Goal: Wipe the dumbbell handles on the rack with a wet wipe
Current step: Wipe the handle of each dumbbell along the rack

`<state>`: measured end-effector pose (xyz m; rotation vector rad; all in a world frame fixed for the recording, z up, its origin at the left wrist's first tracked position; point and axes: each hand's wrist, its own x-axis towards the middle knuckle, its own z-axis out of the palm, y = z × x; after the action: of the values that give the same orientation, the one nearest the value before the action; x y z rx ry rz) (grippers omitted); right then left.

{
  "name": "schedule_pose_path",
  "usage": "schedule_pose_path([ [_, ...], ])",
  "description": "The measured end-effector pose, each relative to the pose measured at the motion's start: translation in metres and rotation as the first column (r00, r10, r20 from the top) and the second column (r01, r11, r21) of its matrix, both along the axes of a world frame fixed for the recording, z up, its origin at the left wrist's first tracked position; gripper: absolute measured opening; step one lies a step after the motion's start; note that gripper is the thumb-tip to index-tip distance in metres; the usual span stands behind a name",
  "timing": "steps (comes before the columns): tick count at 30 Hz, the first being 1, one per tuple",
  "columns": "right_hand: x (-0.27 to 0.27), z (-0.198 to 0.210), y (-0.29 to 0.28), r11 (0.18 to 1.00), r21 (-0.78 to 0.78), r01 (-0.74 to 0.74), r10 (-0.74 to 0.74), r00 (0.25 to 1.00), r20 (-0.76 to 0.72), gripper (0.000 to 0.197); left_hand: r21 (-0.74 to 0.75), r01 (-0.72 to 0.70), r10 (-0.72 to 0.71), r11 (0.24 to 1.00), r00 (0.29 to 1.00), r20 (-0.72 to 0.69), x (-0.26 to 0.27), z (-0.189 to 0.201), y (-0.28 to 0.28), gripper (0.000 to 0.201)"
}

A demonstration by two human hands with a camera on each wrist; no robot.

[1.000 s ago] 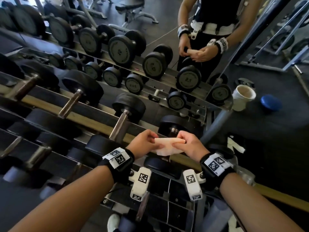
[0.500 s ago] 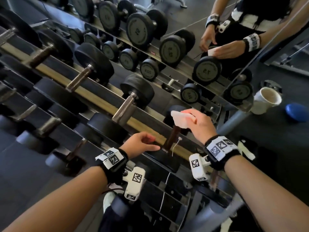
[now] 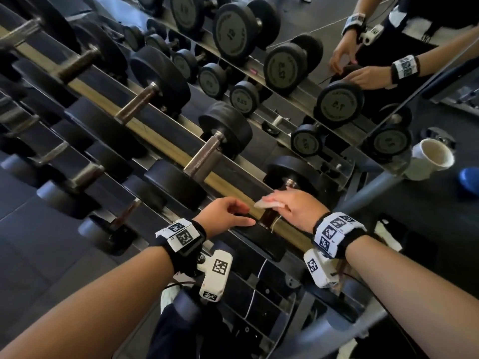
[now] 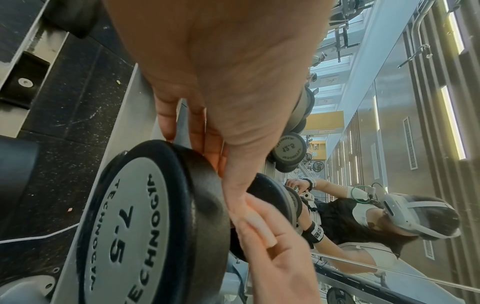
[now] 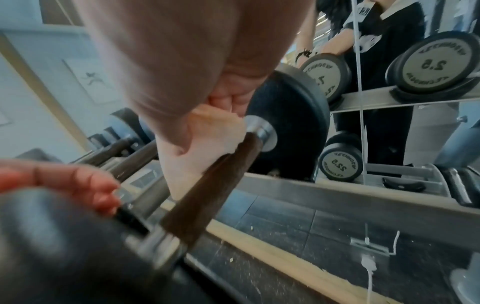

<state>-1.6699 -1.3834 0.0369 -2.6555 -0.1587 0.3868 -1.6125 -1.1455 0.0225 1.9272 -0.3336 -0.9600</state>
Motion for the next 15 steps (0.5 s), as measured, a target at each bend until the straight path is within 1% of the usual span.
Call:
schedule_pose_path([
  [1,-0.004,-0.007,0.001,0.996,-0.046,-0.081,0.080,0.997,-0.017,0.042,0.001,-0.002,0.002,1.000,1.000,0.001,-0.001,0.000,0.001,0.034],
  [2,-0.008,-0.014,0.001,0.976,-0.128,-0.179,0.175,0.984,-0.042,0.045,-0.002,-0.003,0.003,1.000,1.000,-0.001,-0.001,-0.001,0.002,0.034],
  [3,-0.011,-0.019,0.001,0.936,-0.222,-0.273,0.261,0.962,-0.081,0.050,-0.006,-0.005,0.005,1.000,1.000,-0.005,-0.002,-0.001,0.002,0.033],
  [4,-0.013,-0.021,-0.001,0.892,-0.296,-0.342,0.320,0.939,-0.124,0.056,-0.010,-0.005,0.005,1.000,1.000,-0.009,-0.003,-0.001,0.003,0.032],
  [5,-0.013,-0.019,-0.002,0.857,-0.340,-0.388,0.364,0.922,-0.135,0.062,-0.012,-0.006,0.006,1.000,1.000,-0.010,-0.003,-0.001,0.004,0.030],
  [6,-0.012,-0.016,-0.004,0.833,-0.362,-0.419,0.409,0.906,-0.108,0.067,-0.012,-0.007,0.007,1.000,1.000,-0.009,-0.003,-0.001,0.004,0.029],
  [7,-0.008,-0.013,-0.006,0.818,-0.382,-0.429,0.444,0.894,-0.053,0.071,-0.011,-0.009,0.008,1.000,1.000,-0.009,-0.004,-0.001,0.005,0.029],
  [8,-0.004,-0.009,-0.010,0.813,-0.416,-0.407,0.444,0.896,-0.008,0.074,-0.008,-0.008,0.008,1.000,1.000,-0.010,-0.004,-0.002,0.005,0.028],
  [9,0.001,-0.005,-0.014,0.820,-0.448,-0.356,0.402,0.915,0.009,0.075,-0.003,-0.006,0.006,1.000,1.000,-0.011,-0.004,-0.002,0.006,0.028],
  [11,0.005,0.001,-0.016,0.845,-0.477,-0.240,0.267,0.963,-0.012,0.070,0.005,-0.001,0.001,1.000,1.000,-0.014,-0.005,-0.002,0.006,0.028],
  [12,0.004,0.000,-0.012,0.855,-0.471,-0.215,0.235,0.972,-0.018,0.069,0.009,0.002,-0.002,1.000,1.000,-0.014,-0.005,-0.001,0.006,0.028],
  [13,-0.001,-0.001,-0.006,0.866,-0.448,-0.222,0.240,0.971,-0.016,0.070,0.014,0.007,-0.007,1.000,1.000,-0.013,-0.004,-0.001,0.005,0.028],
  [15,-0.018,-0.005,0.007,0.875,-0.368,-0.314,0.324,0.945,-0.037,0.075,0.023,0.022,-0.021,1.000,1.000,-0.005,-0.004,0.000,0.004,0.029],
])
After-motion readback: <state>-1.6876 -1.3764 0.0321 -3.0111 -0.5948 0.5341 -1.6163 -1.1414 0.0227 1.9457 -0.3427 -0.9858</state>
